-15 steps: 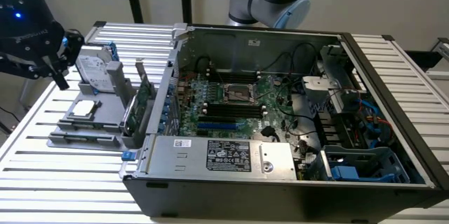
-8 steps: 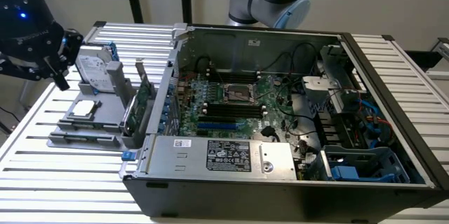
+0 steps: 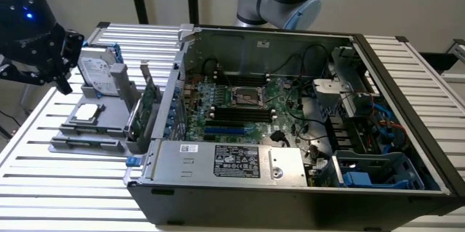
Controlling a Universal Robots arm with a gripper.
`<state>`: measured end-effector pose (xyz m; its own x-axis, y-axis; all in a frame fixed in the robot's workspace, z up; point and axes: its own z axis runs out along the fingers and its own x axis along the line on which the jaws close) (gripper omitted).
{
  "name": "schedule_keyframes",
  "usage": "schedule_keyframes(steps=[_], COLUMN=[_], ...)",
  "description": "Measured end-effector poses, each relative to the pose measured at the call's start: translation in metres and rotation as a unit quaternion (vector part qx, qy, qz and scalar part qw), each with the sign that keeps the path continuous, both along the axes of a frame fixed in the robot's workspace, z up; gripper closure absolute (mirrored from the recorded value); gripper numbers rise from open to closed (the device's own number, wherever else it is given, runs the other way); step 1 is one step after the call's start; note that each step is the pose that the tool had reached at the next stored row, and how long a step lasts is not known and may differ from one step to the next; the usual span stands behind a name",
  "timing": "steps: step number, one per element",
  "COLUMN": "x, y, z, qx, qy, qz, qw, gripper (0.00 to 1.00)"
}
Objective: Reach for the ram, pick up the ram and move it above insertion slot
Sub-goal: 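Pick up the ram and move it above insertion slot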
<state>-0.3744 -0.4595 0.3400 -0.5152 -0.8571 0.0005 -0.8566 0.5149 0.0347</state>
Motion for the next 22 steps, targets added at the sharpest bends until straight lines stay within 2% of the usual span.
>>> schedule_keyframes(steps=[3, 6, 11, 14, 17, 22], x=[0.0, 0.0, 0.0, 0.0, 0.0, 0.0], y=[0.0, 0.0, 0.0, 0.0, 0.0, 0.0], z=[-0.0007, -0.0013, -0.0024, -0.0031, -0.0037, -0.0049], qx=[0.0, 0.0, 0.0, 0.0, 0.0, 0.0], qy=[0.0, 0.0, 0.0, 0.0, 0.0, 0.0], qz=[0.027, 0.054, 0.1, 0.127, 0.154, 0.198], qw=[0.9996, 0.9985, 0.995, 0.9919, 0.9881, 0.9801], gripper=[0.89, 0.89, 0.89, 0.89, 0.89, 0.89])
